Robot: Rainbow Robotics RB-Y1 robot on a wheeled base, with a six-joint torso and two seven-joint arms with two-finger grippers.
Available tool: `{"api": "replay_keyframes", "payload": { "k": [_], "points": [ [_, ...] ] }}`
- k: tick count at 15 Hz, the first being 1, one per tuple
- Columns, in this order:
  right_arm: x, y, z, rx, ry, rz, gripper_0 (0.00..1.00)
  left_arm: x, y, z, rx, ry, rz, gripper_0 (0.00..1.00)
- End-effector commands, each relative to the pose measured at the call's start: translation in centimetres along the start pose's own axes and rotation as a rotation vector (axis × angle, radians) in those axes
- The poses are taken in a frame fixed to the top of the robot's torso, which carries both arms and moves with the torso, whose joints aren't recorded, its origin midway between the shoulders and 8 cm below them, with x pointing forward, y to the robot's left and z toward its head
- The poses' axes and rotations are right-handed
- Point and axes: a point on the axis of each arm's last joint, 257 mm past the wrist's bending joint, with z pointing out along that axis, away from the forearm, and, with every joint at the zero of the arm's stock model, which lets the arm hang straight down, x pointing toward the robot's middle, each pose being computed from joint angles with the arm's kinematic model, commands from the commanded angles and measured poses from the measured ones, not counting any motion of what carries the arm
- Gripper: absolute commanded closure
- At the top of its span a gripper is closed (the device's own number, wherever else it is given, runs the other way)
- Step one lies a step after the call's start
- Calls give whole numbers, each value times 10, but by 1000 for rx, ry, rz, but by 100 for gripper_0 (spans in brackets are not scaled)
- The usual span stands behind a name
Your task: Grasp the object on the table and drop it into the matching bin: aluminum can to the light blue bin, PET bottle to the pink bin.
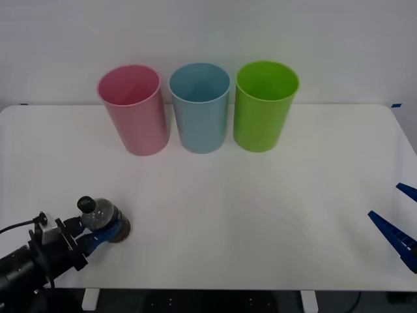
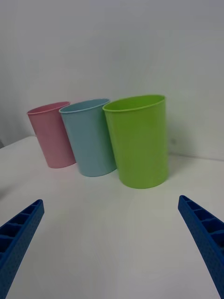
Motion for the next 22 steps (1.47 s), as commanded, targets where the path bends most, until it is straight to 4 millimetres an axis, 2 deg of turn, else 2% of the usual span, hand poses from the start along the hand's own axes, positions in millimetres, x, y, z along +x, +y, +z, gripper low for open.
{"api": "replay_keyframes", "payload": {
  "k": [1,9,14,18,19,22],
  "points": [
    [0,0,0,0,0,0,0,-31,7,4,-5,-41,-64,100],
    [0,0,0,0,0,0,0,-124,22,16,-35,-129,-198,100],
    [0,0,0,0,0,0,0,-178,41,23,-103,-197,-224,100],
    [0,0,0,0,0,0,0,-223,62,31,-127,-248,-227,100],
    [0,0,0,0,0,0,0,-239,72,33,-139,-258,-201,100],
    [0,0,0,0,0,0,0,-267,95,41,-160,-284,-173,100]
  ]
}}
